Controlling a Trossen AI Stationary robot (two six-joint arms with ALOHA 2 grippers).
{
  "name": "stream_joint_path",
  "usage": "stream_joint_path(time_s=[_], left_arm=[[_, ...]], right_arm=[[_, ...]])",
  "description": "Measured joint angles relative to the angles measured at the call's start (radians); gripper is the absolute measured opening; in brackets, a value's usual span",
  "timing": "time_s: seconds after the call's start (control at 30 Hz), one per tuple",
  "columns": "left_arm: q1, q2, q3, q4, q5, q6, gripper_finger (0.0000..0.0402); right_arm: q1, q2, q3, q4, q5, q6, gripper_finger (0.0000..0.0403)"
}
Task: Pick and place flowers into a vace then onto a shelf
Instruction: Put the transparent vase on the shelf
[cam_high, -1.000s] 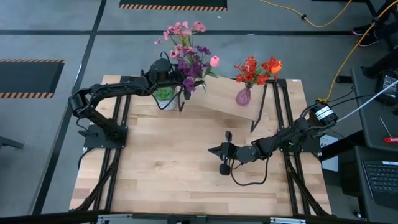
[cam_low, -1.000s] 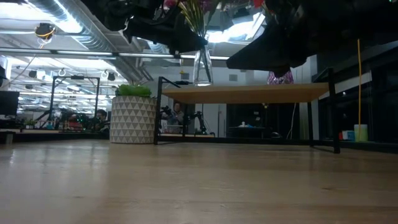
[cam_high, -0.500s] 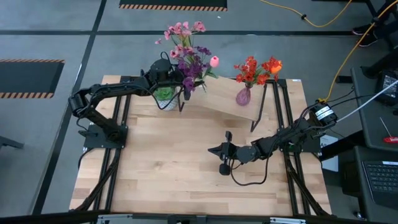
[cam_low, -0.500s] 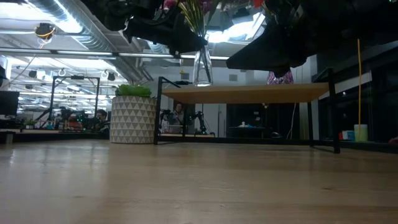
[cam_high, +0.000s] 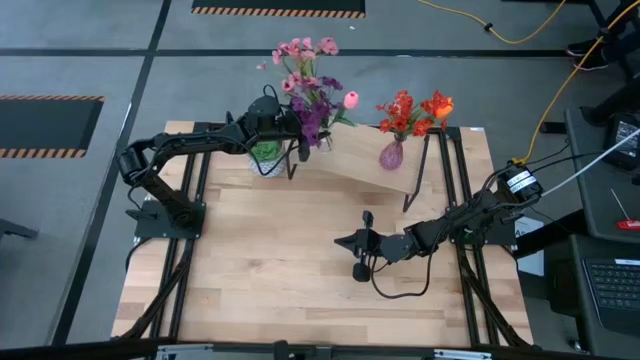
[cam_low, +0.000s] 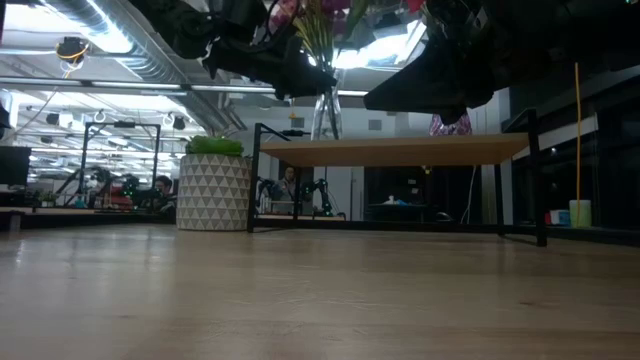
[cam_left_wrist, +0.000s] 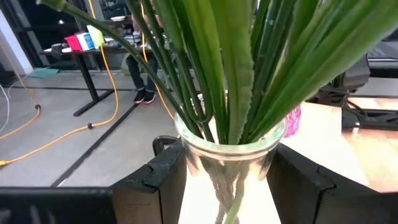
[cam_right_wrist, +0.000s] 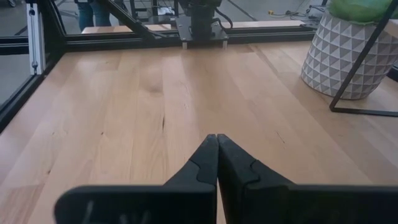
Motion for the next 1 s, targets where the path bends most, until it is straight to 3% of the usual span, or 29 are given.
stream_joint_path(time_s=[0.2, 0.47, 0.8, 1.0], left_arm=[[0.000, 0.001, 0.001, -0.003, -0.001, -0.001, 0.0183], [0.000, 0.001, 0.001, -0.013, 0.000, 0.002, 0.0250], [0.000, -0.029, -0.001, -0.034, -0.008, 0.016, 0.0252], [-0.002, -0.120, -0.001, -0.183, -0.011, 0.062, 0.0253]], right_arm=[[0.000, 0.000, 0.000, -0.001, 0.000, 0.000, 0.0004], [0.000, 0.000, 0.000, -0.002, 0.000, 0.000, 0.0004], [0.000, 0.000, 0.000, -0.003, 0.000, 0.000, 0.0004], [0.000, 0.000, 0.000, -0.005, 0.000, -0.001, 0.0004]])
